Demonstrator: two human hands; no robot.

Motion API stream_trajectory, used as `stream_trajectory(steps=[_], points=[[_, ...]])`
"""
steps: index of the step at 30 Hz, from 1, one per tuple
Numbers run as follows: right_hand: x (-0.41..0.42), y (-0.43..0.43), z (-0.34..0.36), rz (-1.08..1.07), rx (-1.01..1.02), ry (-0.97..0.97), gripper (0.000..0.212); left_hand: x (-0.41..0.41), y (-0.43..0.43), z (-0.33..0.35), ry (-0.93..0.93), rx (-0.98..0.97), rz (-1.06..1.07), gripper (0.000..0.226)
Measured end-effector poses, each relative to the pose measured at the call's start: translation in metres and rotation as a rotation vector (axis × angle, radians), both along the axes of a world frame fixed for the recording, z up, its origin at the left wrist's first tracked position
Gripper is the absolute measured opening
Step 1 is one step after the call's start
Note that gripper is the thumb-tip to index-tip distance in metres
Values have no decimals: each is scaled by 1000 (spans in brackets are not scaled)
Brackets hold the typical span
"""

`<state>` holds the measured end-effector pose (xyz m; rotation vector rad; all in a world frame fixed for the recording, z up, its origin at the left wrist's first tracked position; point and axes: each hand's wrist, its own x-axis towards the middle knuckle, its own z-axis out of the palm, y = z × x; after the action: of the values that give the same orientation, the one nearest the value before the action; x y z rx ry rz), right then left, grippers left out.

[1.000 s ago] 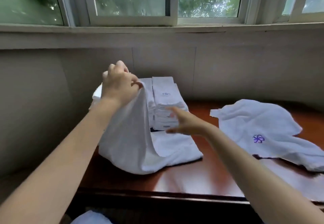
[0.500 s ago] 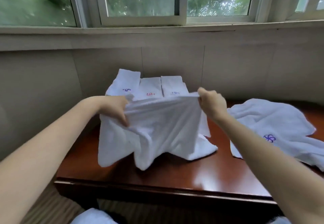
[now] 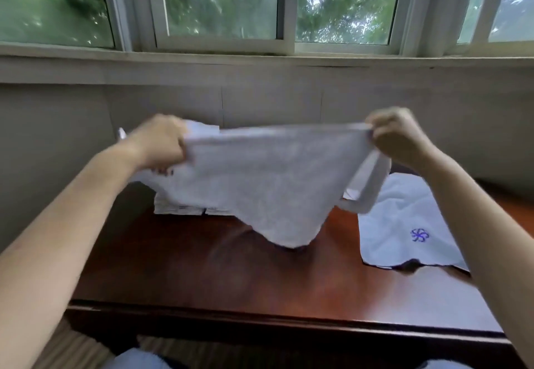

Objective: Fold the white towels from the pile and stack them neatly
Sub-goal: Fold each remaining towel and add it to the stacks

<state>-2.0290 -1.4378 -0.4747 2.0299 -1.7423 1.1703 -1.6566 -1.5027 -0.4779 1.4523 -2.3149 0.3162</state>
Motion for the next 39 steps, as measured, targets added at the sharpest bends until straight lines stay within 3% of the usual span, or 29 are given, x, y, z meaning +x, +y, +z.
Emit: stream_trajectory(steps=[3,5,6,7,9,12,14,17,22,27,30,34,36,39], points=[[-8,13,-64,113,1022,195,21,5,10,-47,-279,926,53,28],[-9,7,-111,181,1501,214,14,-3,5,-92,-244,1181,51,35],[-8,2,-131,191,1540,141,16,-8,-1,-116,-177,1169,70,40],[-5,-6,-150,199,1469,31,19,-14,-7,-141,-127,1105,116,47],[3,-25,-182,164,1138,-95,14,-25,-18,-190,-184,949,225,63],[12,-42,-227,12,800,38,24,-38,-25,-240,-127,781,412,68],[12,-45,-251,-146,791,166,34,-38,-31,-256,-7,730,487,66],[12,-49,-252,-387,799,250,48,-30,-49,-269,-2,686,508,65],[22,-64,-240,-427,1042,492,52,-14,-92,-278,-16,647,402,61],[10,-75,-268,-436,737,305,33,-7,-121,-282,18,593,352,55],[-7,-89,-276,-427,713,169,41,-12,-125,-282,59,509,384,47],[-11,-105,-278,-524,705,186,39,-20,-128,-280,84,370,523,53],[6,-115,-271,-537,635,172,38,-22,-132,-279,217,292,599,59],[52,-134,-256,-349,412,-1,42,-24,-141,-268,634,155,608,68]])
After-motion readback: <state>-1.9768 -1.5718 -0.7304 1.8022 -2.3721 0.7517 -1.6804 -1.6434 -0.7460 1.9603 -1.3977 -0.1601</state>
